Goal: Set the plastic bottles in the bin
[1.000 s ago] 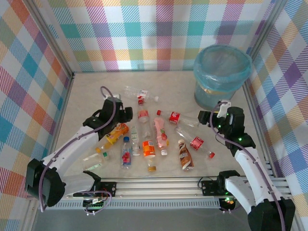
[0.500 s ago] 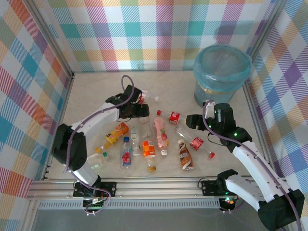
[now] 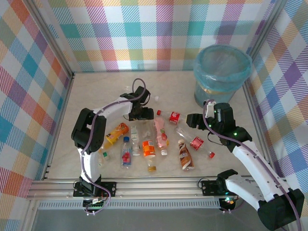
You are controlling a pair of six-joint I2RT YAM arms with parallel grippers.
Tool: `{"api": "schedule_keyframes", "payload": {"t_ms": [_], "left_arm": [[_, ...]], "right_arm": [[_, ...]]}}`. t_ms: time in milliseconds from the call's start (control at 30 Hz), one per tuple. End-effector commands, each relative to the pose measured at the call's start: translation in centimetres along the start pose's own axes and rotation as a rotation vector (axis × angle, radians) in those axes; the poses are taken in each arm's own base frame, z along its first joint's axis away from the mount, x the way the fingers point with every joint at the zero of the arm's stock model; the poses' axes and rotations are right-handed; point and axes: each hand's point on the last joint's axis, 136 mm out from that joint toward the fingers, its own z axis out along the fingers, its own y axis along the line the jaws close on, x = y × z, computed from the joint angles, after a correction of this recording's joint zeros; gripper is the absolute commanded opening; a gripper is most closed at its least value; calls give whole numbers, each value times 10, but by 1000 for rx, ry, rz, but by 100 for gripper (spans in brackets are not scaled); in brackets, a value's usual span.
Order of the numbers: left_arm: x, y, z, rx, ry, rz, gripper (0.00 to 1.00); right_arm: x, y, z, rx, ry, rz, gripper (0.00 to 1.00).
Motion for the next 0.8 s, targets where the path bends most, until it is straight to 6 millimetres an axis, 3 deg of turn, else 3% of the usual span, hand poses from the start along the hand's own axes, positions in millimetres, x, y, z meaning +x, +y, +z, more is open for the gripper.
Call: {"api": "schedule_keyframes", "payload": {"t_ms": [0, 167, 333, 467, 767], "left_arm": [[-1, -5, 6, 6, 24, 23, 79], [-5, -6, 13, 9, 33, 15, 68], [-16, -7, 2, 19, -1, 7, 61], [-27, -11, -23, 35, -60, 16, 57], [-41, -23, -108, 122, -215, 63, 55]], "right_arm": [[-8, 5, -2, -10, -19, -1, 77], [-7, 4, -1, -3, -13, 0, 77], [-10, 4, -4, 3, -26, -3, 77], [-18, 8, -9, -2, -42, -10, 77], [-50, 35, -29, -77, -97, -34, 73]]}}
